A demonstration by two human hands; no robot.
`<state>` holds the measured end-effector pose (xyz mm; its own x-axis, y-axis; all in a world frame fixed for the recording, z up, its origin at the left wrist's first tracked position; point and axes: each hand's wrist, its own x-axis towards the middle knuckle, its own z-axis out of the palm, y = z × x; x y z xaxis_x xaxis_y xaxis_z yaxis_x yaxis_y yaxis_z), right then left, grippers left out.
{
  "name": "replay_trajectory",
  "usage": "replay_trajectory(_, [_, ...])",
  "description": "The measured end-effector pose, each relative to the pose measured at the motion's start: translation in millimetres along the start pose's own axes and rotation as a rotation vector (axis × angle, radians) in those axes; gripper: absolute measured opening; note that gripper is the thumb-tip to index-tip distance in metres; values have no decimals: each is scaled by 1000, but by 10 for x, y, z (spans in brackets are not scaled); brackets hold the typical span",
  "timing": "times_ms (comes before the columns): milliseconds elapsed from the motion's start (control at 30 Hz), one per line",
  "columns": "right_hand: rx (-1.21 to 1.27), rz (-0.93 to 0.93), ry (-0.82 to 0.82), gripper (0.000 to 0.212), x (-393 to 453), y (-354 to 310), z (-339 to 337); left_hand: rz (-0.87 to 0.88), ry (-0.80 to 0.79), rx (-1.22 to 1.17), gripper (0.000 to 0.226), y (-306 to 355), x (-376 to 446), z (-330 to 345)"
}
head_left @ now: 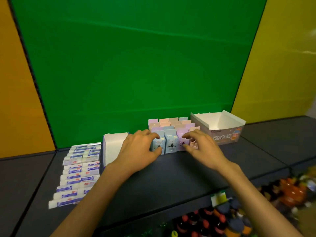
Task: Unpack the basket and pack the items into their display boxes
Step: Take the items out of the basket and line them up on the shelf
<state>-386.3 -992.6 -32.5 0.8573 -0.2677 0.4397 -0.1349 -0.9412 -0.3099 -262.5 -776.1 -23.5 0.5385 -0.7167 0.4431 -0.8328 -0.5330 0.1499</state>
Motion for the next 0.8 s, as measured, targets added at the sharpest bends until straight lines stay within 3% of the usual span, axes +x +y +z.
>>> replay_trajectory(300, [-42,90,-23,35,-579,591,-358,56,-38,-47,44,828,111,232])
replay_trajectory(800, [53,-89,-92,39,-844,1742,-801,-194,22,36,45,2052,170,452])
